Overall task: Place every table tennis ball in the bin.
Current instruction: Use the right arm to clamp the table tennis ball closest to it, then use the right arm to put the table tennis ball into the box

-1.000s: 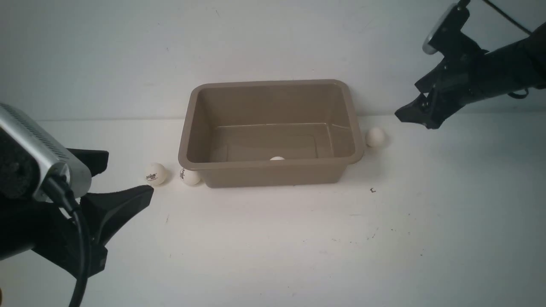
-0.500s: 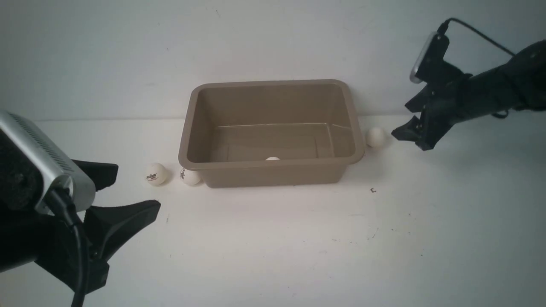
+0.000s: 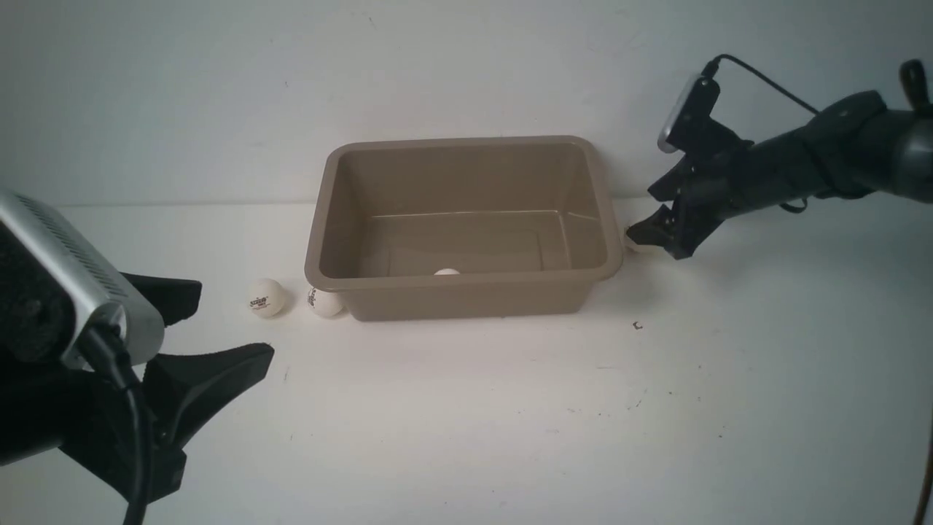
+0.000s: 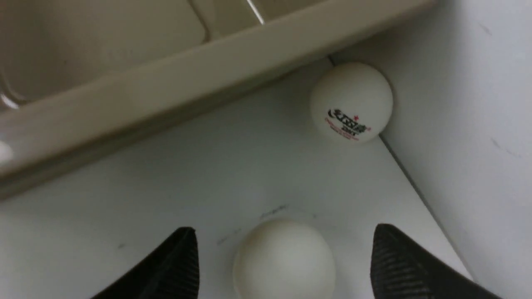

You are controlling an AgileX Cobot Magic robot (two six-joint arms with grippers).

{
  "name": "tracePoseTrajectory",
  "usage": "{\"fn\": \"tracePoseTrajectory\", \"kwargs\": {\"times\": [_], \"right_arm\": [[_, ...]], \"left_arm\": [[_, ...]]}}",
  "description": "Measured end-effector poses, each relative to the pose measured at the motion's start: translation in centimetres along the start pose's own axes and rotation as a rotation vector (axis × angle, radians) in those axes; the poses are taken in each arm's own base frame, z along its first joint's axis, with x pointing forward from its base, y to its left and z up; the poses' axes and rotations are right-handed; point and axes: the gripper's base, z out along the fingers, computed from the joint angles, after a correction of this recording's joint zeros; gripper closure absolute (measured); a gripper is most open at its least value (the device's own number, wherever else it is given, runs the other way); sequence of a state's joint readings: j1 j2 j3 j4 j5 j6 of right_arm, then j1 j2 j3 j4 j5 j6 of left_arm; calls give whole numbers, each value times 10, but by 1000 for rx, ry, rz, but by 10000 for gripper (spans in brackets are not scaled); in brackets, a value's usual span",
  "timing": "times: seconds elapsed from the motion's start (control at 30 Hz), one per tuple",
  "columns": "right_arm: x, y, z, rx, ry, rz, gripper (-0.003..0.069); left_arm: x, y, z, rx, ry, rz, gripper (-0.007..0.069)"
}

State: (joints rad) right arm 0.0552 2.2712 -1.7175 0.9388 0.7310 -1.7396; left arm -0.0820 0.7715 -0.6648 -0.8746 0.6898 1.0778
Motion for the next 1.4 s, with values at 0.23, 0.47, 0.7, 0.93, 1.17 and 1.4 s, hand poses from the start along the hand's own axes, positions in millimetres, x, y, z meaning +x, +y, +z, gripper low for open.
{"fn": "tracePoseTrajectory", "kwargs": {"times": [0.23,0.47,0.7,0.93,1.17,1.4], "right_arm": [[8,-1,18,-16,30,30,155],[19,-2,30,14,54,63,206],[15,-8,27,66,48,59,299],[-29,-15,-22,63,-23,-3,299],[-93,-6,-93,1,-205,-29,299],[-115,31,-45,-157,-343,-83,299]], "left_arm": [[0,0,0,0,0,3,125],[0,0,0,0,0,3,125],[0,0,0,0,0,3,125],[0,0,0,0,0,3,125],[0,0,0,0,0,3,125],[0,1,0,-10,-5,5,125]]}}
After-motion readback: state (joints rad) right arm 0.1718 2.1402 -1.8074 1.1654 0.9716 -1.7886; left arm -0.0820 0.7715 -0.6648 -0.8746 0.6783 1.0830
